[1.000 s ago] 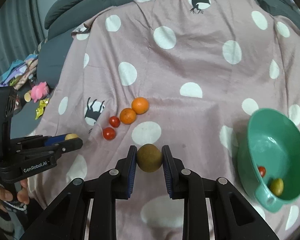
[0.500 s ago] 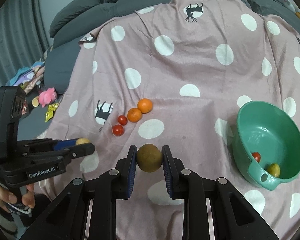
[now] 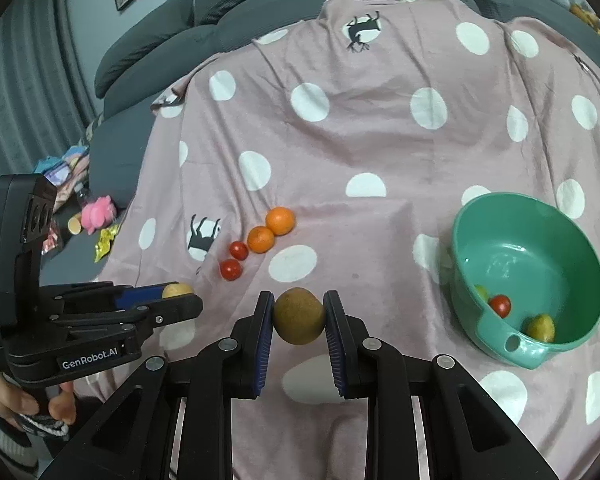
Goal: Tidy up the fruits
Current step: 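Carry both yellow-brown fruits over the green bowl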
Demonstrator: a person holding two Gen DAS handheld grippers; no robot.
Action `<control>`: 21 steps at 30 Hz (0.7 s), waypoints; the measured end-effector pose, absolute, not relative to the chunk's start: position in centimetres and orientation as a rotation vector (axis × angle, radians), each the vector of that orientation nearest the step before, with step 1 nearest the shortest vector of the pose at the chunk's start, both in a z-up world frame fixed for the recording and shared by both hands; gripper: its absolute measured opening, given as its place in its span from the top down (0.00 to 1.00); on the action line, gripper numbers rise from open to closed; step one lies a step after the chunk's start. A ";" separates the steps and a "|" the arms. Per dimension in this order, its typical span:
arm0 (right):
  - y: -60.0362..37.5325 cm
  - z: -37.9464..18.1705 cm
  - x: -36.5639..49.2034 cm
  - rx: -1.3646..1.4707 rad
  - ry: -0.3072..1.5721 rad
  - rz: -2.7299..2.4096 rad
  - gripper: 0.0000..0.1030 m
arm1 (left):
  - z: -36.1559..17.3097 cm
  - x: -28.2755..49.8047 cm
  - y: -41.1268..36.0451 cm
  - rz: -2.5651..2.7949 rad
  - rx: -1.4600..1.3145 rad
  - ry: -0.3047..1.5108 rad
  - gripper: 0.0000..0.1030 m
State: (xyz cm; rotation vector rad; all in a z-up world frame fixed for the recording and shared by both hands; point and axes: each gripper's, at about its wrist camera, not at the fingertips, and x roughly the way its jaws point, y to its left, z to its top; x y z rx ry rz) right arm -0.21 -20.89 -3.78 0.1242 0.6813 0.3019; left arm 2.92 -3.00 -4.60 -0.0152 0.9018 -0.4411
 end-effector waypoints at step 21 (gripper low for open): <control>-26.5 -4.5 -0.3 0.249 0.646 0.241 0.74 | -3.7 4.0 -9.2 -0.517 0.078 0.905 0.76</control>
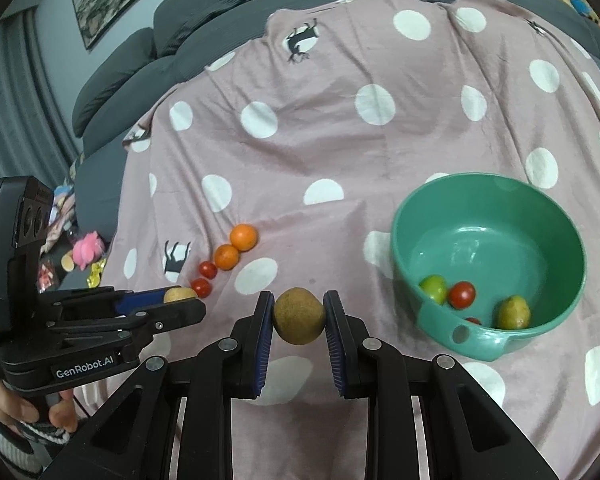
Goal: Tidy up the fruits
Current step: 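Carry both yellow-brown fruits over the green bowl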
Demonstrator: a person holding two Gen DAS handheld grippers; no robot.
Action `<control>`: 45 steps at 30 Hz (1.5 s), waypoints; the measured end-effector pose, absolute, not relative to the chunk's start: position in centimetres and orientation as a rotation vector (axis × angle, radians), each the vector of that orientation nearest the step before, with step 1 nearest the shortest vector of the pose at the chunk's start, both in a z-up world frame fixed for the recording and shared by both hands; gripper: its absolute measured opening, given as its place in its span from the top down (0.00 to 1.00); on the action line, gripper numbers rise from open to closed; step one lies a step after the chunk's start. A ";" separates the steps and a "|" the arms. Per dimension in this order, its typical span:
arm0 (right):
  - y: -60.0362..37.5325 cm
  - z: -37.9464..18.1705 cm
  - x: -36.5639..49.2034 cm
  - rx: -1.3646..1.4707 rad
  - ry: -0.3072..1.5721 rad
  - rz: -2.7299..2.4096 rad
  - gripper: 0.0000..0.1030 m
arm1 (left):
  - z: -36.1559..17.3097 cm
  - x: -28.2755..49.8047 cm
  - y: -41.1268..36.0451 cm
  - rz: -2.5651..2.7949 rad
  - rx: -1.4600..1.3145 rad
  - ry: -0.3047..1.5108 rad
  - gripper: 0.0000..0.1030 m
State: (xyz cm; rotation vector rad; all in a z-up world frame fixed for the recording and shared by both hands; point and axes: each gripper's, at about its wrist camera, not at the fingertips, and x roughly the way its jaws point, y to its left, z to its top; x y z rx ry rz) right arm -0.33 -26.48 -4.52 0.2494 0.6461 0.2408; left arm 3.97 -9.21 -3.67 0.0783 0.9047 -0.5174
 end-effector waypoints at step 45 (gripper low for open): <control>-39.5 -6.6 4.4 0.368 0.562 -0.070 0.74 | -4.5 12.0 -27.0 -0.731 0.250 0.902 0.76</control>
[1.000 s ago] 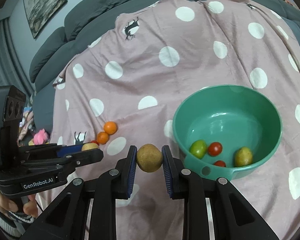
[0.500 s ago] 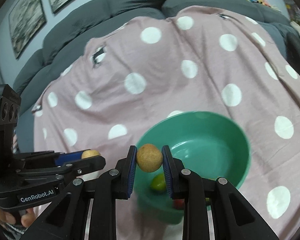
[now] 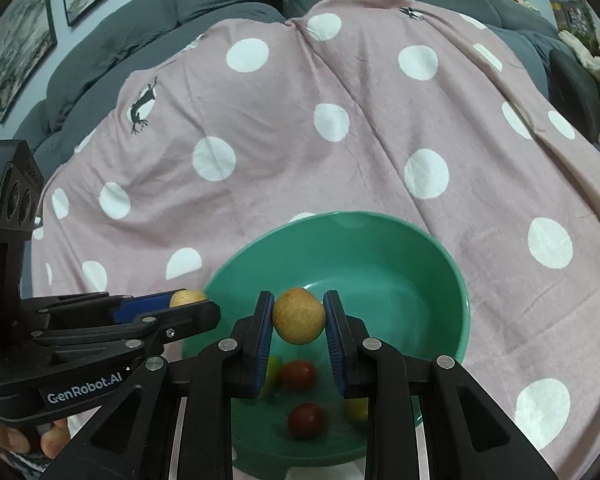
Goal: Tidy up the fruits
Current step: 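Carry both yellow-brown fruits over the green bowl, then open both tools to drop the yellow-brown fruits into the bowl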
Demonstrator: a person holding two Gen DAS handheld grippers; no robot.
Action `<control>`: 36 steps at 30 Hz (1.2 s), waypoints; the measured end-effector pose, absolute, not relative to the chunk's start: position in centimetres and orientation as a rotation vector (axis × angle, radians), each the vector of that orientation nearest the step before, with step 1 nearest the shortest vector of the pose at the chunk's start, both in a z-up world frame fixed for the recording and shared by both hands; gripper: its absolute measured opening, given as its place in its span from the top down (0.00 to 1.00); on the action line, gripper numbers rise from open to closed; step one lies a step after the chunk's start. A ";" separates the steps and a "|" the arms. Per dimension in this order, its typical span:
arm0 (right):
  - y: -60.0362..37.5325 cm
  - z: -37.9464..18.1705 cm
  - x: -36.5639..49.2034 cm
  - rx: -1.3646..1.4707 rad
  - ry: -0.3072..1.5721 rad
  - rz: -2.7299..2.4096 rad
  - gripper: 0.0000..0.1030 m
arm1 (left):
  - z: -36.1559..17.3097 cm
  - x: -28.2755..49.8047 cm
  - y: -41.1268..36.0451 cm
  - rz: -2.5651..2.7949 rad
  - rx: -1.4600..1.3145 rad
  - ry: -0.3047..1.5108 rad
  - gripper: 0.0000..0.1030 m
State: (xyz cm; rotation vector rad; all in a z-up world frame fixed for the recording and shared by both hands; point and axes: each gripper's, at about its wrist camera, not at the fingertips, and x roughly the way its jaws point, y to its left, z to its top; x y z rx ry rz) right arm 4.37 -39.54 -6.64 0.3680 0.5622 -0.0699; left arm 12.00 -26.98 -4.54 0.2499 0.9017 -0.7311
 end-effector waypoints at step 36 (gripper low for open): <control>-40.0 -7.7 4.0 0.339 0.592 -0.114 0.74 | -6.4 12.1 -29.6 -0.682 0.419 0.938 0.76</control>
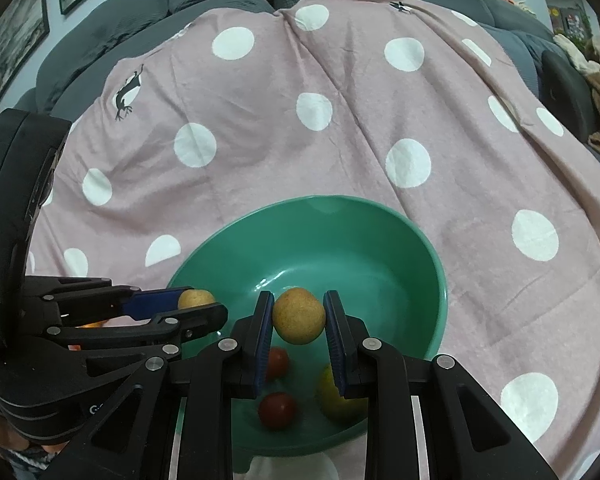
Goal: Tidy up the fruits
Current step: 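Open both tools to drop the yellow-brown fruits into the bowl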
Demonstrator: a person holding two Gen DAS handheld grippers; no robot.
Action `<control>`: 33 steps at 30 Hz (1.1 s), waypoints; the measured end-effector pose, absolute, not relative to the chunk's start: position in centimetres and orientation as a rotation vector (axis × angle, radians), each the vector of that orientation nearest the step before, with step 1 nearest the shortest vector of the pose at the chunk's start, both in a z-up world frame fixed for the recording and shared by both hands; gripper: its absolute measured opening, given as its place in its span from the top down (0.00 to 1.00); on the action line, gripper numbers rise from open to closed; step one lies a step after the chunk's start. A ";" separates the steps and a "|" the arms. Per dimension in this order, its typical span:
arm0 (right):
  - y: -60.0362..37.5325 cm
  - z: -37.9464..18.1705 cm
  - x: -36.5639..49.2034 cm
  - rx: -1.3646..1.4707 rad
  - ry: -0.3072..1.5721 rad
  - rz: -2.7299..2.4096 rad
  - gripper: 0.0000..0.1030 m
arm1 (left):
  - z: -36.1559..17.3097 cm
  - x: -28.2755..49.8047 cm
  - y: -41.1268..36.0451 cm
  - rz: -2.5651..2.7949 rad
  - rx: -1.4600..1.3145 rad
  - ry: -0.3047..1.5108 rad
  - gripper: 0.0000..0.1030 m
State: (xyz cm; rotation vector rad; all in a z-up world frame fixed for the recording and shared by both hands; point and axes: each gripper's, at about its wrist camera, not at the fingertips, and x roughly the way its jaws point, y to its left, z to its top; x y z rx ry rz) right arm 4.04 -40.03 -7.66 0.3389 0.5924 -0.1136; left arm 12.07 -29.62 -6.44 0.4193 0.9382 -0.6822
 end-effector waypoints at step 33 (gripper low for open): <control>-40.7 -8.1 3.7 0.332 0.622 -0.168 0.74 | -7.0 11.9 -30.3 -0.624 0.488 0.940 0.59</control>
